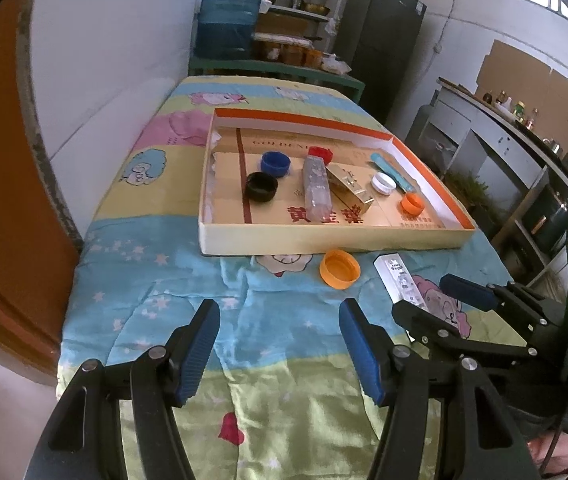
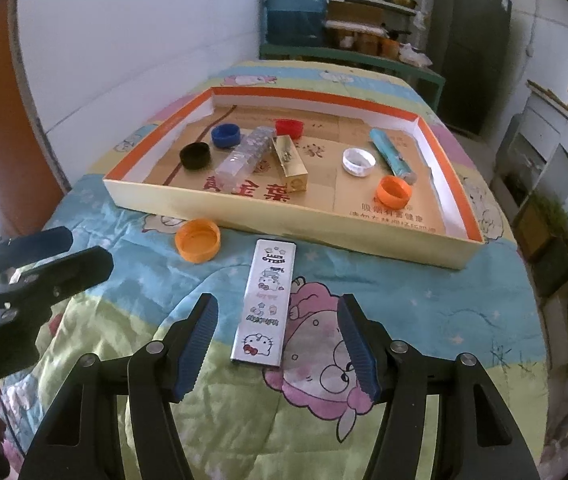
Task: Organize rigid objects
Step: 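Grasp the orange cap with the left tool while the right tool grasps the white Hello Kitty box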
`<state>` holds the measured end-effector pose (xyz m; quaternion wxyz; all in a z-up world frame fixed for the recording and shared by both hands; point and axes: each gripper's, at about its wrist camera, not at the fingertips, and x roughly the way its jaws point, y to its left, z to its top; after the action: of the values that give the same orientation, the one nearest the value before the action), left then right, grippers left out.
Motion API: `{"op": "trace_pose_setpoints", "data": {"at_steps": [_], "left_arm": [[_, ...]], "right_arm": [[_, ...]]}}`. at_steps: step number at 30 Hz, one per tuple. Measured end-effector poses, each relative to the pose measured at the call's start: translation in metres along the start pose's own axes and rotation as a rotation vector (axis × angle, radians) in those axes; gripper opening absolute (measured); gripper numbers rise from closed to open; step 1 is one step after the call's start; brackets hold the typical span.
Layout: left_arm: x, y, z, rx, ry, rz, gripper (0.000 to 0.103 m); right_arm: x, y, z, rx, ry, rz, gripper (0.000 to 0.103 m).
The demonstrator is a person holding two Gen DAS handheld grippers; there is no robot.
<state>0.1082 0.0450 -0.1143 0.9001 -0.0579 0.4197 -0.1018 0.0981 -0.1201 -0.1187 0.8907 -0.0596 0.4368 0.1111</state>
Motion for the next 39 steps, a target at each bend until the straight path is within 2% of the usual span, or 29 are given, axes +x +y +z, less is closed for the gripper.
{"op": "trace_pose_setpoints", "data": {"at_steps": [2,4,7,9,20,30,35,39], "left_arm": [[0.004,-0.003,0.002,0.008,0.006,-0.005,0.062],[0.007,-0.006,0.004,0.014,0.012,-0.016,0.062],[0.016,-0.014,0.008,0.035,0.025,-0.03,0.062],[0.022,-0.021,0.01,0.052,0.035,-0.037,0.062],[0.06,-0.042,0.021,0.108,0.072,0.02,0.062],[0.066,-0.045,0.022,0.115,0.062,0.048,0.062],[0.066,-0.043,0.022,0.102,0.053,0.067,0.054],[0.064,-0.045,0.021,0.113,0.048,0.077,0.041]], "right_arm": [[0.003,-0.003,-0.001,0.009,0.006,-0.001,0.061],[0.006,-0.005,-0.002,0.016,0.015,0.001,0.048],[0.011,-0.007,-0.003,0.014,0.031,-0.001,0.033],[0.009,-0.007,-0.002,0.004,0.029,-0.009,0.026],[0.004,-0.022,-0.009,0.029,0.02,0.0,0.026],[0.002,-0.023,-0.014,0.028,0.004,0.009,0.026],[0.002,-0.022,-0.014,0.029,0.004,0.011,0.026],[0.001,-0.022,-0.014,0.028,0.004,0.01,0.026]]}}
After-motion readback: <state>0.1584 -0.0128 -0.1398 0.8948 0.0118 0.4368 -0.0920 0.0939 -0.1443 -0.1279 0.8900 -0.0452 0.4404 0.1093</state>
